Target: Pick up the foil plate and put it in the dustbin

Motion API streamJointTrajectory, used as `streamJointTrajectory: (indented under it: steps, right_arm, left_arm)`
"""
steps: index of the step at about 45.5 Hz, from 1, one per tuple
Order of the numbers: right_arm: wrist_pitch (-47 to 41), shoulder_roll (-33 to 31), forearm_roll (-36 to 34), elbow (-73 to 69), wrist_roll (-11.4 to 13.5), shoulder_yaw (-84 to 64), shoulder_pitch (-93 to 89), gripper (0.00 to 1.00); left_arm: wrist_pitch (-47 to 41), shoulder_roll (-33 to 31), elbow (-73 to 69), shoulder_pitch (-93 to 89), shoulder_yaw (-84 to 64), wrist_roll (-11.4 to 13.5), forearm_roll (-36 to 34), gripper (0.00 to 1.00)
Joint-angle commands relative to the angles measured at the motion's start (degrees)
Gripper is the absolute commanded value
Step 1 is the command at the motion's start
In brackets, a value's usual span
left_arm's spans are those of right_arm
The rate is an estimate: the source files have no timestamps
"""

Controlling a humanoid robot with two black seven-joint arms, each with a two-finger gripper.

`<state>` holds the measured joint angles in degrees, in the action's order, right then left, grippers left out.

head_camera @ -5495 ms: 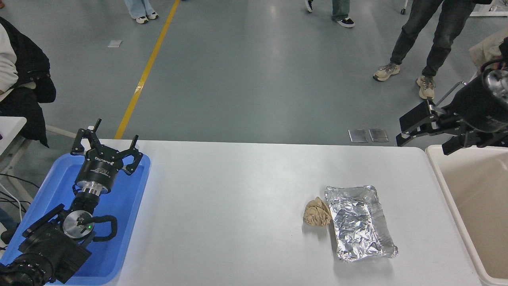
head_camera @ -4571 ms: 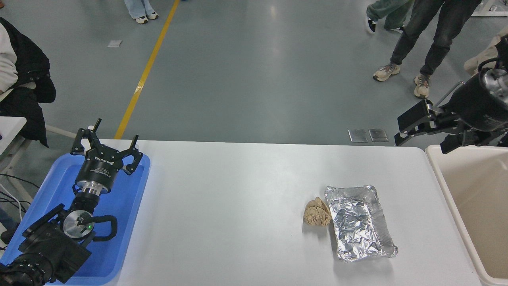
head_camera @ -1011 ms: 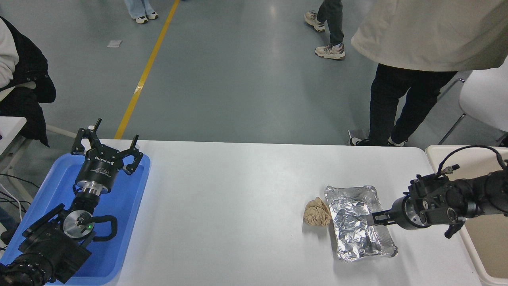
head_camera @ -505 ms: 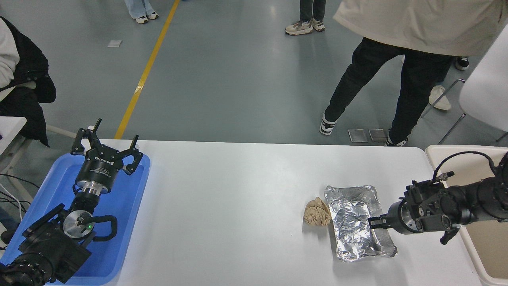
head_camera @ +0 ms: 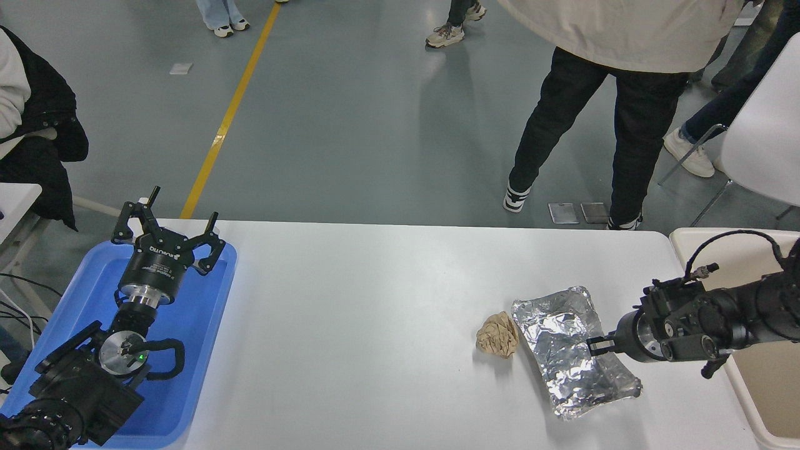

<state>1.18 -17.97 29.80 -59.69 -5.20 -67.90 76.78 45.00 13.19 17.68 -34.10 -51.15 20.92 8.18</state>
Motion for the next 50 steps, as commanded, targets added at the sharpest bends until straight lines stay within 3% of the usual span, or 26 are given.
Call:
streamJointTrajectory:
  steps: [1,27,50]
  right_arm:
    - [-1.1,-4.3,0.1,-1.1,-0.1,-1.6,6.2,0.00]
    - [-29.6,-14.9,0.5,-6.8,-0.3,-3.6,39.4,0.00]
    - [-36.7,-16.4,2.1,-11.4,-0.3,-4.5,53.2,0.00]
  left_arm:
    - [0.0,0.0,0.0,0.0,0.0,0.0,0.0,1.00]
    - [0.0,0.0,0.0,0.0,0.0,0.0,0.0,1.00]
    - [0.0,0.0,0.0,0.0,0.0,0.0,0.0,1.00]
